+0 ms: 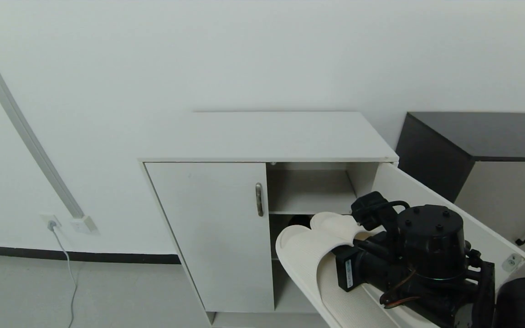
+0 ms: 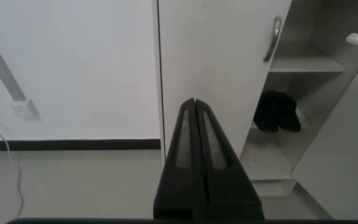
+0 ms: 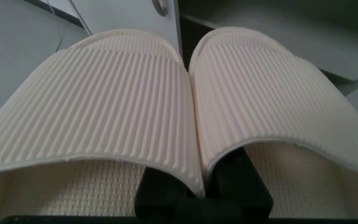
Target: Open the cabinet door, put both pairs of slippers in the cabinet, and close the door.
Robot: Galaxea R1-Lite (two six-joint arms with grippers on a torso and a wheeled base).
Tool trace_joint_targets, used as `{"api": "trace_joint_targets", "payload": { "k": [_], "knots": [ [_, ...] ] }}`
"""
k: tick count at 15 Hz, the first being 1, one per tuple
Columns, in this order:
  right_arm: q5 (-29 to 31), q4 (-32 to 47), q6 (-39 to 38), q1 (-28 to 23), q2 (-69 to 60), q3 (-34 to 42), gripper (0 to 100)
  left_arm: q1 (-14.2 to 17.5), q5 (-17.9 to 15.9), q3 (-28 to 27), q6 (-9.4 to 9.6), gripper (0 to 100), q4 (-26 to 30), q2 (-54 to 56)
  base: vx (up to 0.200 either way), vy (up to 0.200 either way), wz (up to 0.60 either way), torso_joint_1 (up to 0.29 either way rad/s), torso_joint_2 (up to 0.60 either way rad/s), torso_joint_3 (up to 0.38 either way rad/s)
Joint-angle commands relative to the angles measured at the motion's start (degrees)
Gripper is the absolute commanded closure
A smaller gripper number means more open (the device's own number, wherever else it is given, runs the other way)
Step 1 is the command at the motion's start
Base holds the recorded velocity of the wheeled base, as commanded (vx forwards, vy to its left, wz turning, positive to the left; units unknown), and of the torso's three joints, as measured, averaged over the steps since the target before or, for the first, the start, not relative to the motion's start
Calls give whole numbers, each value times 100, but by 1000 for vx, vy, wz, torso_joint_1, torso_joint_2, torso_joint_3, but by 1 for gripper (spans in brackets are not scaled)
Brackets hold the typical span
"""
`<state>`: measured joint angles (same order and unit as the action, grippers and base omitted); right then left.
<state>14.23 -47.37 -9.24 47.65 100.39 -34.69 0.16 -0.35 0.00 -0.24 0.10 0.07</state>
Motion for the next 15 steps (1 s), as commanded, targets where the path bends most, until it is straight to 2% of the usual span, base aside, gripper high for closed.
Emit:
{"api": "trace_joint_targets", "payload": {
  "k": [1,8,15],
  "knots": [
    [-8,0,1,16,33,7,100,2,0,0,-2,100,-1,-7,0,0,0,-178,496,315],
    [1,-62,72,16,51,42,100,2,0,0,-2,100,-1,-7,0,0,0,-161,485,331],
    [1,-185,80,16,25,50,100,2,0,0,-2,100,-1,-7,0,0,0,-95,455,356]
  ]
}}
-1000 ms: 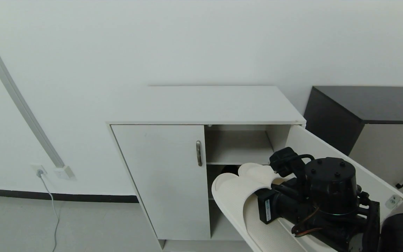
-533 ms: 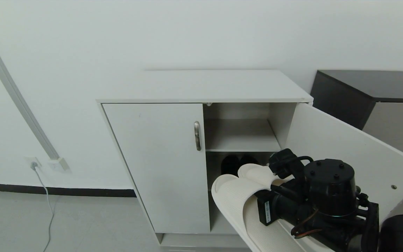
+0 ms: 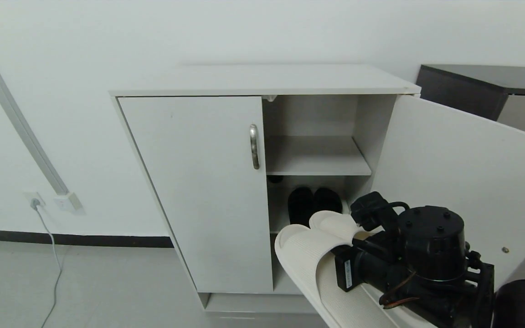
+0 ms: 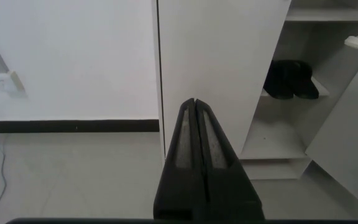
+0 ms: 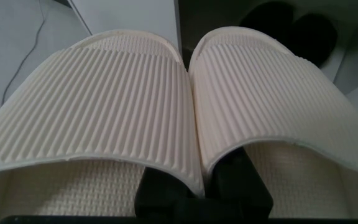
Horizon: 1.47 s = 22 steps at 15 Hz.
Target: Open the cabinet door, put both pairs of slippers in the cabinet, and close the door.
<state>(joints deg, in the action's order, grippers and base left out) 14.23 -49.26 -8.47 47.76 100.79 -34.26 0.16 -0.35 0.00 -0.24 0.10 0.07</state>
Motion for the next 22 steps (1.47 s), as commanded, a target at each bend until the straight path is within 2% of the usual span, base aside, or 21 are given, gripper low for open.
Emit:
{"api": "trace_joint_targets", "payload": {
  "k": [1,6,17,22],
  "knots": [
    [1,-4,3,-4,-7,7,100,2,0,0,-2,100,-1,-7,0,0,0,-41,442,393],
    [1,-101,3,14,-16,33,100,2,-17,0,-2,100,-1,-7,0,0,0,-11,290,282],
    [-16,-497,232,66,213,253,100,2,-17,0,7,100,-1,-7,0,0,0,0,0,0],
    [-87,-1121,417,172,336,508,100,2,-17,0,-2,100,-1,-7,0,0,-120,0,0,0]
  ]
}}
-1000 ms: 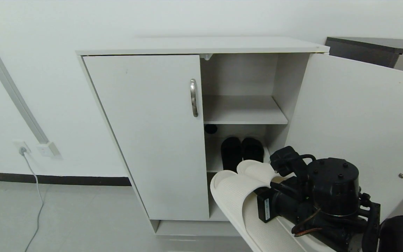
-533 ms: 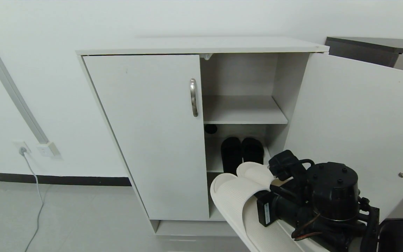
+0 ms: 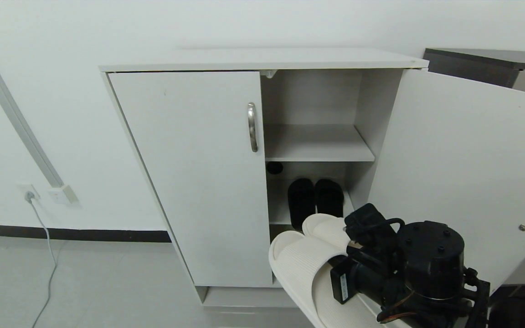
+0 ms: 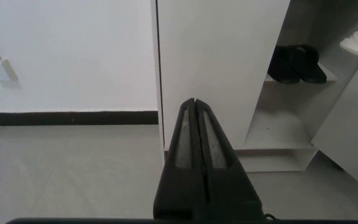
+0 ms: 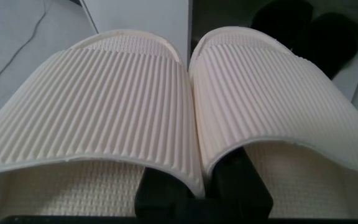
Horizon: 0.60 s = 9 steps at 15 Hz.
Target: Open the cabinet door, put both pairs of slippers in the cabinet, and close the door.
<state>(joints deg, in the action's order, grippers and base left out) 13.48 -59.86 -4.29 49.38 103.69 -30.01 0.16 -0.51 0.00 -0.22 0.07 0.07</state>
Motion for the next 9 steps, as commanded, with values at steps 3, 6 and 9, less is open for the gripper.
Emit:
{"api": "trace_joint_targets", "payload": {
  "k": [3,6,9],
  "knots": [
    [-12,-369,104,19,248,189,100,2,7,0,-4,100,1,-7,0,0,0,0,0,0],
    [5,-668,165,54,459,215,100,2,7,0,-4,100,1,-7,0,0,0,0,0,0],
    [1034,-404,306,54,740,-664,100,2,-2,0,4,100,1,-7,0,0,0,0,0,0]
  ]
}}
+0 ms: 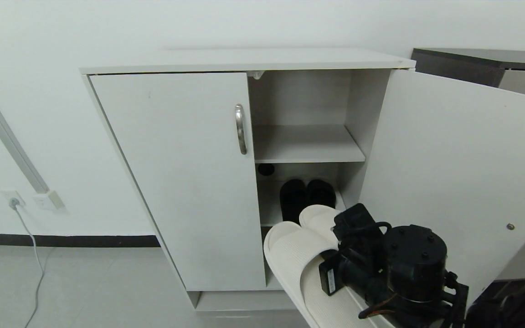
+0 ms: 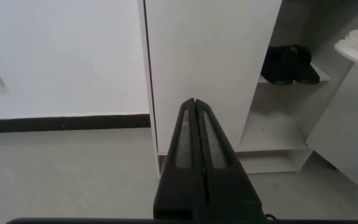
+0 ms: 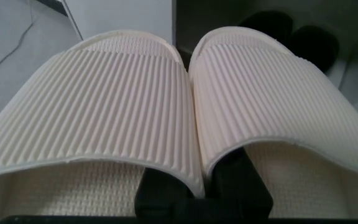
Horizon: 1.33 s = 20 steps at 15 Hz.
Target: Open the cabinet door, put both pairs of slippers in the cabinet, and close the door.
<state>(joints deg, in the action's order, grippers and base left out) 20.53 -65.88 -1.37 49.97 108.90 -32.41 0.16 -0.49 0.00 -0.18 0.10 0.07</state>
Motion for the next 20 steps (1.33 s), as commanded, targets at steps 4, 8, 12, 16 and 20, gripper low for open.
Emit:
{"api": "trace_joint_targets", "payload": {
  "k": [4,8,12,16,20],
  "knots": [
    [1612,2642,-945,320,272,-2392,100,2,-22,0,36,100,-1,-7,0,0,0,0,0,0],
    [2386,4531,-1305,400,351,-4300,100,2,-30,0,27,100,-1,-7,0,0,0,0,0,0],
    [2755,4821,-1103,136,571,-5117,100,2,-22,0,27,100,-1,-7,0,0,0,0,0,0],
    [2772,4777,-1120,57,756,-5099,100,2,-13,0,27,100,-1,-7,0,0,0,0,0,0],
    [2772,4777,-1103,57,712,-5099,100,2,-30,0,18,100,-1,-7,200,0,0,-1,2,5]
  ]
}}
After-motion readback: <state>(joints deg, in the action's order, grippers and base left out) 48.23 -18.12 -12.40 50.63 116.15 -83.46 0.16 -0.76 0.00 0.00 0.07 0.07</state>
